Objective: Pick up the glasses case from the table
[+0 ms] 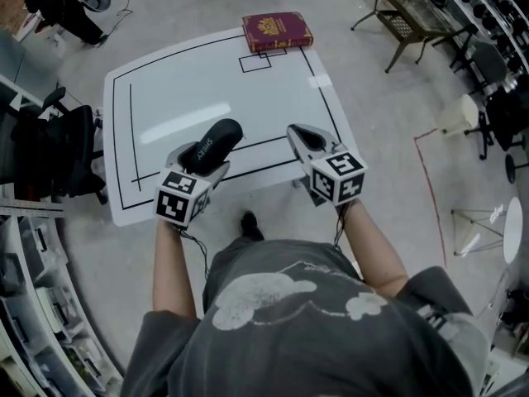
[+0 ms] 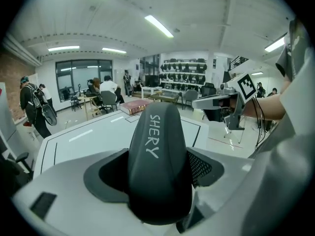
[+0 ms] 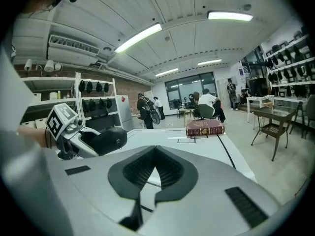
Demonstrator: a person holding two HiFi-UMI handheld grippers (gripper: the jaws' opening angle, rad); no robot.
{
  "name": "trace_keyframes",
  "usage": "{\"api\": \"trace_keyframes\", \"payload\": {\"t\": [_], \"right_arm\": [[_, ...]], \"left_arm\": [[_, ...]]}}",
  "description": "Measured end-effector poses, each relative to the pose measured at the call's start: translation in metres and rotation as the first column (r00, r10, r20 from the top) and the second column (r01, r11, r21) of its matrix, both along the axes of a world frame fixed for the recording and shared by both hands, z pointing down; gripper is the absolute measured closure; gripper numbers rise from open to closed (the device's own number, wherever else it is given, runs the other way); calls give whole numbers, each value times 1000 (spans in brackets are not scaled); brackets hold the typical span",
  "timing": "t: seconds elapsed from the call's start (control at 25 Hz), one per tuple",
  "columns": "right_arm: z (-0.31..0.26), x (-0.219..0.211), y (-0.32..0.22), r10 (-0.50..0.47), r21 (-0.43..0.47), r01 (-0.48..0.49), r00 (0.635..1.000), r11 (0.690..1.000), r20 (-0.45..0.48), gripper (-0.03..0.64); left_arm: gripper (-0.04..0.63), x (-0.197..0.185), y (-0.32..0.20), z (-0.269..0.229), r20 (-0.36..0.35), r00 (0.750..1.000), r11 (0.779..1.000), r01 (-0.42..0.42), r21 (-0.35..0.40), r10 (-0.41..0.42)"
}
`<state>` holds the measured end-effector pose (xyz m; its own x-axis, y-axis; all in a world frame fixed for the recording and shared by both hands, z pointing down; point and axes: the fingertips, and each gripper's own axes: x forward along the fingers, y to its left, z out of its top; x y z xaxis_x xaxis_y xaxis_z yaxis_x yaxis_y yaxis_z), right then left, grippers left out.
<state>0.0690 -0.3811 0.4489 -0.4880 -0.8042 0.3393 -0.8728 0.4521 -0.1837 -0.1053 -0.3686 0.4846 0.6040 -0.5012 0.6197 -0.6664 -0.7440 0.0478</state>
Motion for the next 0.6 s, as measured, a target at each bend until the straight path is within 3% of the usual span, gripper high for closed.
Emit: {"api": "trace_keyframes", "payload": {"t": [0.6], "right_arm": [[-6, 25, 94, -46, 34, 44, 998, 998, 52, 618]], "left_arm": [[250, 10, 105, -30, -114, 980, 983, 173, 65, -165]]}}
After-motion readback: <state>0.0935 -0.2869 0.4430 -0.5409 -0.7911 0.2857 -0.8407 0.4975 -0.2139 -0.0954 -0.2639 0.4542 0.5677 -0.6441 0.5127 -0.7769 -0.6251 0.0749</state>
